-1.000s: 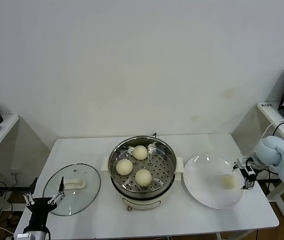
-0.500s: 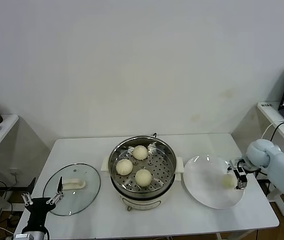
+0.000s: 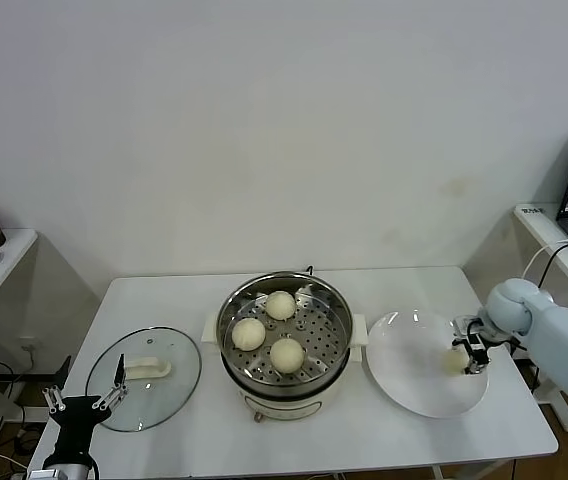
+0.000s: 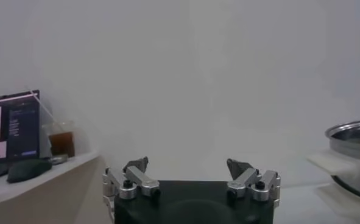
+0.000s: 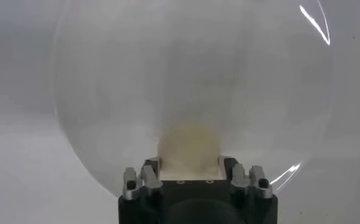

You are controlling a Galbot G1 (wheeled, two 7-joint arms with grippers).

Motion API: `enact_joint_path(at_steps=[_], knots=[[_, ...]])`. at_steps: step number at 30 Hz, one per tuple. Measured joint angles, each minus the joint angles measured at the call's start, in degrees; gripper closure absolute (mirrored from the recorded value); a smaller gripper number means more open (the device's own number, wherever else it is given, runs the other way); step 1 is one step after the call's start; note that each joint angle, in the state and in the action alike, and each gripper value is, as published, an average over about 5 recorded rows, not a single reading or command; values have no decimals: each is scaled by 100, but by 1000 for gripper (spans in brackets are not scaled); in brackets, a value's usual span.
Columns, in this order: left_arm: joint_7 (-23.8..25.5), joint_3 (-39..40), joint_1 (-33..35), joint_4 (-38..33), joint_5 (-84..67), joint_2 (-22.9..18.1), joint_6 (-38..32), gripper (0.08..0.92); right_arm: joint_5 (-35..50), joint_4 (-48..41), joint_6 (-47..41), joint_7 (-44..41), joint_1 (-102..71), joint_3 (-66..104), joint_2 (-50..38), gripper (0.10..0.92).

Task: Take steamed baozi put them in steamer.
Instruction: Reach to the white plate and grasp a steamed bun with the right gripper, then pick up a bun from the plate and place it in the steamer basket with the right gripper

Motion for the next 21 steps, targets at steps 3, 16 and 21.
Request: enact_joint_path(at_steps=[3,16,21], knots=[[0,1,3,-10,-3,-2,-2,177,31,41,-35,-18,2,-20,-30,467],[-4,23,22,-109,-4,-11,-6,177,427,406,-240,-93,307,-243,-367,506],[-1,63,-24,-129,-10,20,6,177,895,726,-422,-53,1016,-800,-574,508]])
